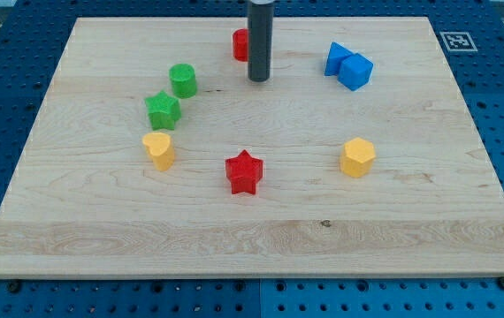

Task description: Push the red circle close to the blue triangle

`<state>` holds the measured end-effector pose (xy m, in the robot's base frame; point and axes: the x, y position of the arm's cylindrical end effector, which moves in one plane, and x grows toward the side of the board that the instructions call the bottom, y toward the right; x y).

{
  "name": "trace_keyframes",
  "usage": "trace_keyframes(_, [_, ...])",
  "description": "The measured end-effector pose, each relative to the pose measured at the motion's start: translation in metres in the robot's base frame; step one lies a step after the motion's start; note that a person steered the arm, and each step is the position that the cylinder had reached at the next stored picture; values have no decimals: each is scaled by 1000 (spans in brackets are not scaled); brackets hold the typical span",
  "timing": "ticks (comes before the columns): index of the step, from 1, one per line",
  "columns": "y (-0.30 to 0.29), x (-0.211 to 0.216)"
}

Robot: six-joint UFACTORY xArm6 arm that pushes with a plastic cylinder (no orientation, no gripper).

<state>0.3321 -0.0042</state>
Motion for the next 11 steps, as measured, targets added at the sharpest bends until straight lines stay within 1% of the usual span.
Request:
trace_keyframes(2, [-46, -21])
trace_keyframes(4, [-50, -66])
trace_keyframes(6, [-28, -71])
trace_keyframes(9, [-22, -71])
trace_keyframes(11, [-6, -71])
